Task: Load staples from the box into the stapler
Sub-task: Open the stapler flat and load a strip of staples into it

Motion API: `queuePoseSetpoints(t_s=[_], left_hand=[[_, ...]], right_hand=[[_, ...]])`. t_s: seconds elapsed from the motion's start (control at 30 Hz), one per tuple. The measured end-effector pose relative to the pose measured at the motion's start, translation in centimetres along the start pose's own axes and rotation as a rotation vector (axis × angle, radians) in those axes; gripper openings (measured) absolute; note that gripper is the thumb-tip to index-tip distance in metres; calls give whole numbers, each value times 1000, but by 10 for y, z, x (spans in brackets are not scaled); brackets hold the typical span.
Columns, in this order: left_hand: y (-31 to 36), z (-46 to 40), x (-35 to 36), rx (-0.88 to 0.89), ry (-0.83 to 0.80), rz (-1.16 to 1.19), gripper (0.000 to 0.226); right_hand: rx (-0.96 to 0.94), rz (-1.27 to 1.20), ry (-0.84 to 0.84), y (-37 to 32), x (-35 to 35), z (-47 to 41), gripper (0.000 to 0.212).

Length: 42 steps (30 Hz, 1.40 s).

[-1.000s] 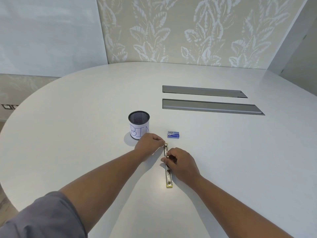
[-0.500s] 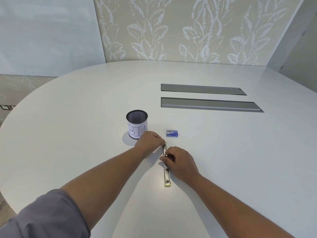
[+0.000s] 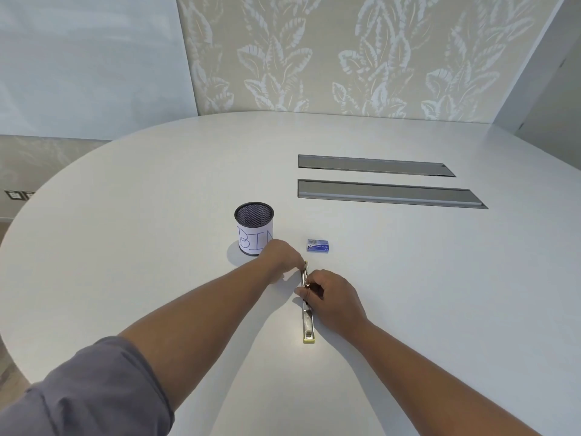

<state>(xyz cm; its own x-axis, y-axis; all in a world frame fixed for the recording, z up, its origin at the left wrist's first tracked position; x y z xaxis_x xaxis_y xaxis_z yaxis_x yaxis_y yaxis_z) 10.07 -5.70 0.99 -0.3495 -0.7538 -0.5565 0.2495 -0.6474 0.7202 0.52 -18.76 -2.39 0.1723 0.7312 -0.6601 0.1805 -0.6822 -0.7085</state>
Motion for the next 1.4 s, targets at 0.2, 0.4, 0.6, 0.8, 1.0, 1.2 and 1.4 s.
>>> queuePoseSetpoints(t_s=[0.2, 0.4, 0.6, 0.8, 1.0, 1.2, 1.4], left_hand=[[0, 0, 1, -29, -9, -16, 43], [-2, 6, 4, -25, -18, -8, 43], [-3, 14, 4, -59, -29, 27, 46], [-3, 20, 4, -81, -46, 21, 48], [-2, 22, 3, -36, -61, -7, 50], [-5, 27, -7, 125, -52, -46, 9], [-4, 33, -1, 272, -33, -171, 10]], right_hand=[[6, 9, -2, 2, 1, -1, 34], [-7, -2, 6, 2, 1, -1, 28], [6, -25, 14, 3, 1, -1, 29], [25, -52, 12, 1, -1, 1, 25], [58, -86, -7, 0, -2, 2, 24], [72, -89, 1, 1, -2, 2, 25], [80, -86, 8, -1, -3, 2, 27]])
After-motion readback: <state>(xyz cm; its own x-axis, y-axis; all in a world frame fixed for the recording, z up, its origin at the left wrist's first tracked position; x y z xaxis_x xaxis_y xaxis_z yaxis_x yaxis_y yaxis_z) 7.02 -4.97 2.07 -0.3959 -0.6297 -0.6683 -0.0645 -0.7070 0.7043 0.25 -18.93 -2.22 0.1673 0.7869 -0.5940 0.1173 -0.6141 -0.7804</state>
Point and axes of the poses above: each hand's wrist, its own z-axis away from the middle knuckle, its own x-axis out of the palm, y = z × x, the point moved 4 cm from there along -z, towards the middle knuckle, and after that the axes turned 7 degrees about -z, right-handed, at the moved point
